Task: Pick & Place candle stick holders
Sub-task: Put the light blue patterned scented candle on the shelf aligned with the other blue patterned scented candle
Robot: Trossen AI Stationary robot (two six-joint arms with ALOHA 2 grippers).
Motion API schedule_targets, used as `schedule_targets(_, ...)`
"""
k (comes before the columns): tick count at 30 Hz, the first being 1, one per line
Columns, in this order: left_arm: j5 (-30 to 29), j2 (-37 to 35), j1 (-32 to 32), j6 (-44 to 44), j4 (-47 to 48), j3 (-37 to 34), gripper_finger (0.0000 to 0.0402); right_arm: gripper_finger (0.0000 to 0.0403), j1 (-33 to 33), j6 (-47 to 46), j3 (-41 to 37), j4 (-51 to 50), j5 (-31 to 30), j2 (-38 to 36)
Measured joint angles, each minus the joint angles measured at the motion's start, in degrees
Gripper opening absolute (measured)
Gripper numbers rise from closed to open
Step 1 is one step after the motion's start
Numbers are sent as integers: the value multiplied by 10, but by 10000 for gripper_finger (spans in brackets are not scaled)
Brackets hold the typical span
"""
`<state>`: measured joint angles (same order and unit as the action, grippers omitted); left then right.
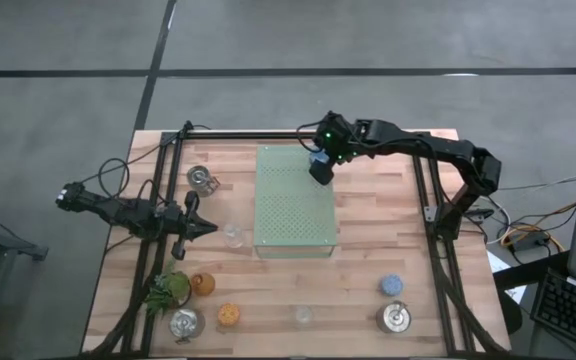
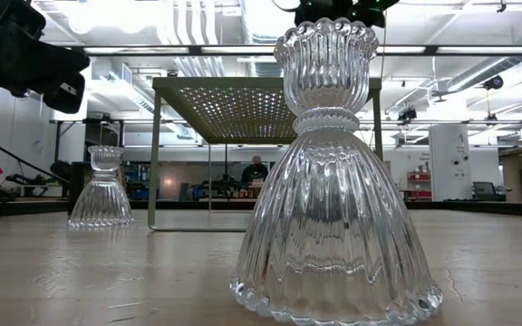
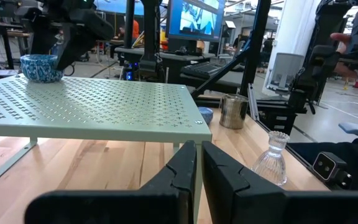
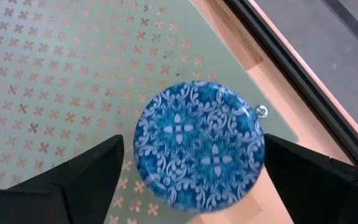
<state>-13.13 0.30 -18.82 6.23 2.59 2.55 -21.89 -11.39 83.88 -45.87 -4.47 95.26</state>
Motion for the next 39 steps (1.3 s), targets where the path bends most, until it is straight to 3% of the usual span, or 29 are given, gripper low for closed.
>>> schedule_targets(10, 0, 0, 0, 0, 0, 0, 28, 368, 10, -4, 0, -92, -2, -61)
schedule_targets(18, 0, 0, 0, 0, 0, 0, 28, 368, 69, -49, -11, -152, -2, -126)
schedule_targets(24, 0, 0, 0, 0, 0, 0, 28, 368, 136, -90, -37, -171, -6, -168)
schedule_targets(31, 0, 0, 0, 0, 0, 0, 28, 368, 234, -169, -121, -172, -2, -199)
schedule_targets(39, 0, 0, 0, 0, 0, 0, 28, 368, 361, -358, -225, -169, 23, -210)
